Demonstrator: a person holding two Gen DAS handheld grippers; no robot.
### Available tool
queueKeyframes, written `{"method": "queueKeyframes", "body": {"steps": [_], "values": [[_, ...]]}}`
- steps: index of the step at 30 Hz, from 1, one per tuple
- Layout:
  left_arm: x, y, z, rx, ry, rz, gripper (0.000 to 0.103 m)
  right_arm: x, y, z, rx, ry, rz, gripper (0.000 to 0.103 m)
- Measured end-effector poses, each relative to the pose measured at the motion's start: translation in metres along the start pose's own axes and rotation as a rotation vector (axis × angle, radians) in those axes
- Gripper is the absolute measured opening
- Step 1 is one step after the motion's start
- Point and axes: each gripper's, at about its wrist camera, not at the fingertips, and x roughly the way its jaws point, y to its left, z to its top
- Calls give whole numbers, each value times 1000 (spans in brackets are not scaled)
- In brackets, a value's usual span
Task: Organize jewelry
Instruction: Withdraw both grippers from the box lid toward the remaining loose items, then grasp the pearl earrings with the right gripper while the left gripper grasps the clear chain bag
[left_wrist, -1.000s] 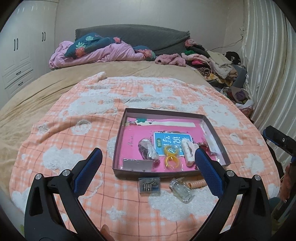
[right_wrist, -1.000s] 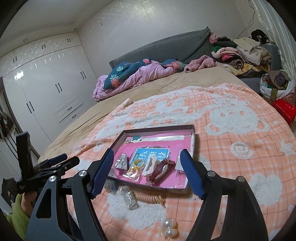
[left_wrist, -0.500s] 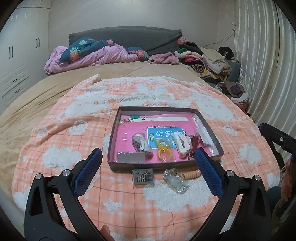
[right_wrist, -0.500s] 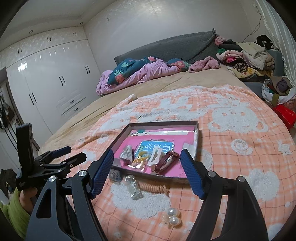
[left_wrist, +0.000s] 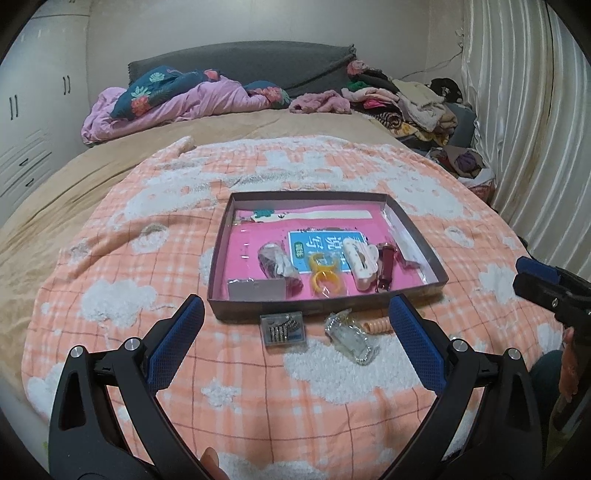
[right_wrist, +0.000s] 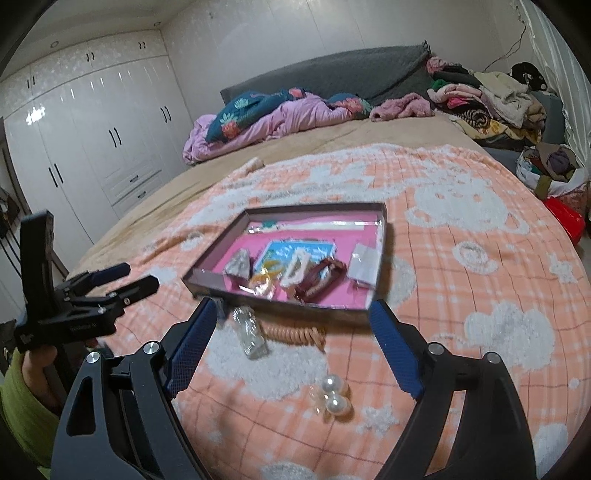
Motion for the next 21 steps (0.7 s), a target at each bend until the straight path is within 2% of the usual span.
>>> {"method": "queueKeyframes", "body": {"steps": [6,21], "values": [[7,-6,-7,13,24,-12,93,7,-8,-17,5,53,-24,84],[25,-12,-32,35,104,-47,94,18,-11,-39,-20,120,-69,84]]}}
